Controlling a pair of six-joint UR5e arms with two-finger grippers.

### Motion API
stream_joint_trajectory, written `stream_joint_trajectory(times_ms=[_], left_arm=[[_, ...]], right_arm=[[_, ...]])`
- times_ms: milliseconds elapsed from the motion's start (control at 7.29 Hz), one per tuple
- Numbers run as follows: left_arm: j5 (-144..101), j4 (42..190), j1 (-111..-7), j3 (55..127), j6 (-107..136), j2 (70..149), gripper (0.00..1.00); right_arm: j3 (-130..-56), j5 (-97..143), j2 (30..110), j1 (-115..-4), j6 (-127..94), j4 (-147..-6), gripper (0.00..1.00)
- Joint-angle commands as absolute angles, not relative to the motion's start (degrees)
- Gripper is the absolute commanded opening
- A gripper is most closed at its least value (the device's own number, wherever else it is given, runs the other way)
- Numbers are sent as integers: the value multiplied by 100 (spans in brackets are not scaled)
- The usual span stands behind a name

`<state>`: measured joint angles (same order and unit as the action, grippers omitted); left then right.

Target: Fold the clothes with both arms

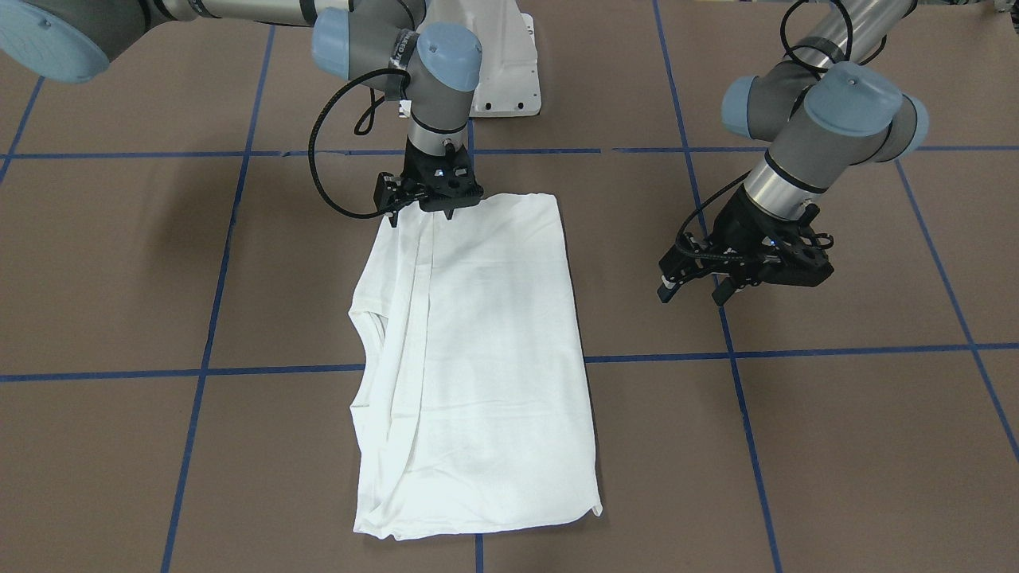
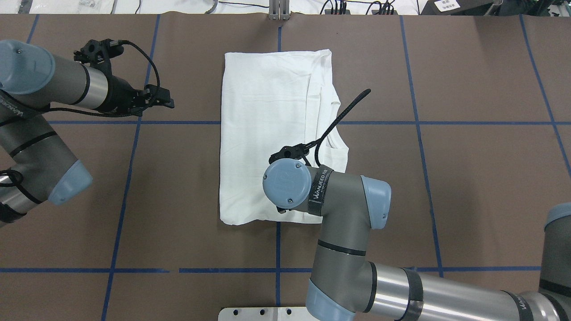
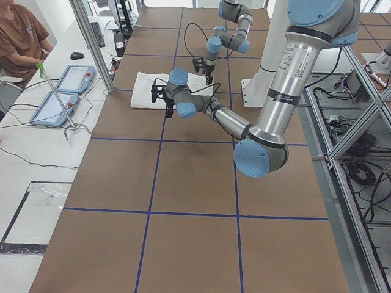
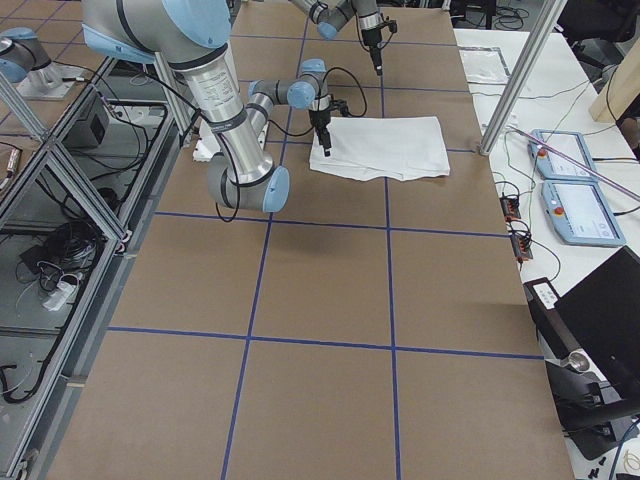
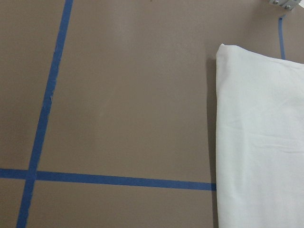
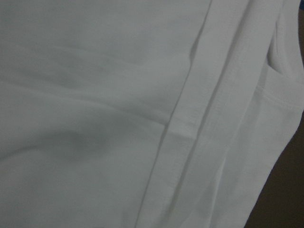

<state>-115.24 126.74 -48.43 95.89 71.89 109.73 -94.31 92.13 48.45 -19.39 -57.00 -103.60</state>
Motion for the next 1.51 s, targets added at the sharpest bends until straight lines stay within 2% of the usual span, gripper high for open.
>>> stream_joint_trajectory(times_ms=[0, 1373], left_arm=[[-11514, 12674, -4843, 9589, 7189, 10995, 100], [-11505, 12665, -4825, 9536, 7198, 11127, 100]], right_arm=[[-9361, 9220, 4852, -1934, -5695, -10354, 100], [-9387, 9334, 5071, -2056, -5607, -10362, 100]])
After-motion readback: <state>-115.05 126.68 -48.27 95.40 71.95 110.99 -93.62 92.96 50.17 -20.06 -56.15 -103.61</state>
